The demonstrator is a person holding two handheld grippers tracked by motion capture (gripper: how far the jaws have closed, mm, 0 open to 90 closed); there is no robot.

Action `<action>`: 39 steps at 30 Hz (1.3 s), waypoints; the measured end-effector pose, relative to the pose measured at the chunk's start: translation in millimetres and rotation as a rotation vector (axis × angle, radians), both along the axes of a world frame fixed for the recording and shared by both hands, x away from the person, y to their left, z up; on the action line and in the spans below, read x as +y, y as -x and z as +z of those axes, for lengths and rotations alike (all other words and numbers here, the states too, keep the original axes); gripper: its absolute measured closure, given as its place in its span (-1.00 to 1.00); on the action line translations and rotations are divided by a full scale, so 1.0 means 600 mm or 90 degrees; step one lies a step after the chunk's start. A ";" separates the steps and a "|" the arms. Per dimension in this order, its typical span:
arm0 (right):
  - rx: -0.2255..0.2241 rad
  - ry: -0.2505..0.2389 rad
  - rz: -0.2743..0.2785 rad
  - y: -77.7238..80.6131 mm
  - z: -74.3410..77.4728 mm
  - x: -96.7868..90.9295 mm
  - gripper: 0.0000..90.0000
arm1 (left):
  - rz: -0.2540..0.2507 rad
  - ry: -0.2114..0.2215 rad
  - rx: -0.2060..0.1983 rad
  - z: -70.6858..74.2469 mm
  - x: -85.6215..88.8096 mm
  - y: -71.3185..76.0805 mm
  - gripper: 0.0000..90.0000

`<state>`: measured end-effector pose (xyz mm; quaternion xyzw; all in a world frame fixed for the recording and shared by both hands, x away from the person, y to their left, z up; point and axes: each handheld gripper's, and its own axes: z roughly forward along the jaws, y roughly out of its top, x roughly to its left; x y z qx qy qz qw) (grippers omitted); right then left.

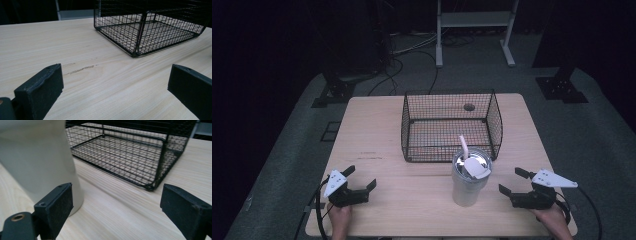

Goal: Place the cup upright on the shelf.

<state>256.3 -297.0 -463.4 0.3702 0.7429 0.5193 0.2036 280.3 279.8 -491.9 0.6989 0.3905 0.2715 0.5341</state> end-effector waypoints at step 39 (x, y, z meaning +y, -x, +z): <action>-0.022 0.020 0.138 0.022 0.027 0.095 -0.93 | 0.000 0.002 -0.001 0.000 0.000 0.000 -1.00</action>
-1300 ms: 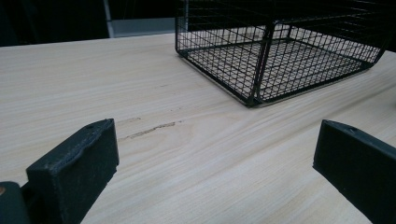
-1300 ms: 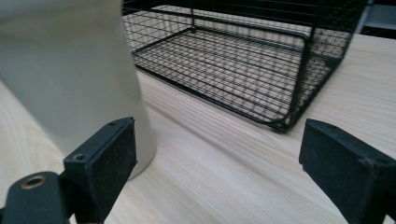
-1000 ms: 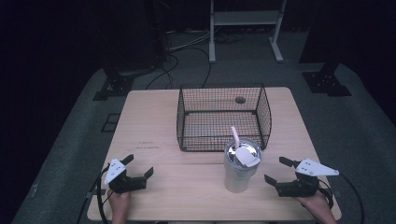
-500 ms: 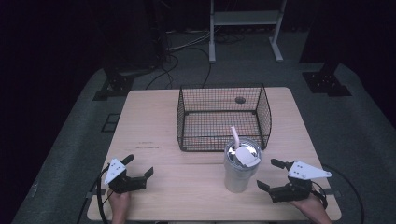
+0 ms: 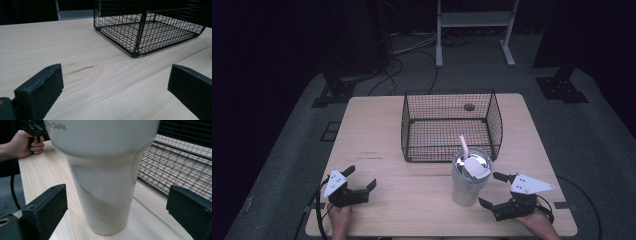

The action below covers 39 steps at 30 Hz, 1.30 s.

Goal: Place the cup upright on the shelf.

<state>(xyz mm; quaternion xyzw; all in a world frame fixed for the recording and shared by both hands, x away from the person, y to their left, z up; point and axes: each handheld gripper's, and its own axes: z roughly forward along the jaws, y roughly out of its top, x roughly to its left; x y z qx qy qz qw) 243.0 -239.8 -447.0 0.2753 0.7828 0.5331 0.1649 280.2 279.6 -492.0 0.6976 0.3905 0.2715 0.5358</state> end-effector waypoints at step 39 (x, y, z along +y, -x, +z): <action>-0.031 -0.037 0.009 -0.034 -0.016 0.079 -0.91 | -0.001 0.000 0.000 0.000 0.000 0.000 -1.00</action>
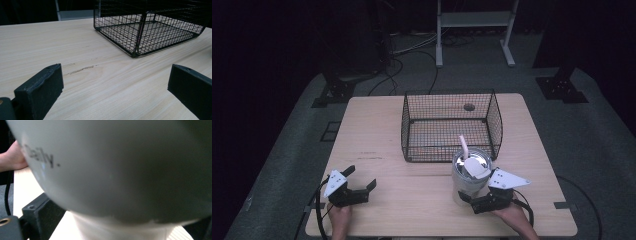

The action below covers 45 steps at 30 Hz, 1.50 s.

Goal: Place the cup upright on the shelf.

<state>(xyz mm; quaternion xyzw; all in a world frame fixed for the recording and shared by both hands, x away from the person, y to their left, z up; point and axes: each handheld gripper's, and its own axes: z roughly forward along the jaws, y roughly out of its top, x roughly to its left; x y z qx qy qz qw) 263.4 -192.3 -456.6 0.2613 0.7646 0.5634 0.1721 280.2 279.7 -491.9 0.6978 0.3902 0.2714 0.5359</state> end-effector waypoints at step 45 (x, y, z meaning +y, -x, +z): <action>-0.043 -0.033 -0.005 -0.028 0.044 0.004 -0.81 | 0.001 0.000 -0.001 0.000 0.001 0.000 -1.00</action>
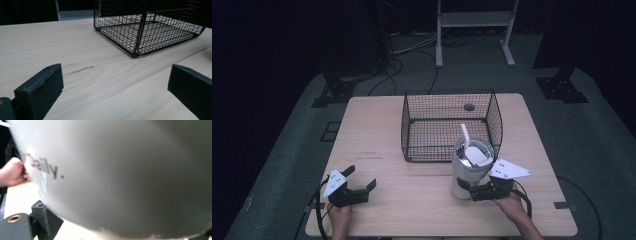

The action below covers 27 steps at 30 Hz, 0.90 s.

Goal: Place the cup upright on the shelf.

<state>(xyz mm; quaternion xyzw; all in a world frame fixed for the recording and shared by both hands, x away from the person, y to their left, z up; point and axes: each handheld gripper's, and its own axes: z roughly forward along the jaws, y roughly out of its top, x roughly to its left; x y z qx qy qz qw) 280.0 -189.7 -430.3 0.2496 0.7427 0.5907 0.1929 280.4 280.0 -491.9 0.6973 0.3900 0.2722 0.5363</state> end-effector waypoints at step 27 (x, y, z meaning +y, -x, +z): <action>-0.011 -0.007 0.056 -0.104 0.136 0.050 -0.81 | 0.000 0.006 -0.001 0.000 0.002 0.000 -1.00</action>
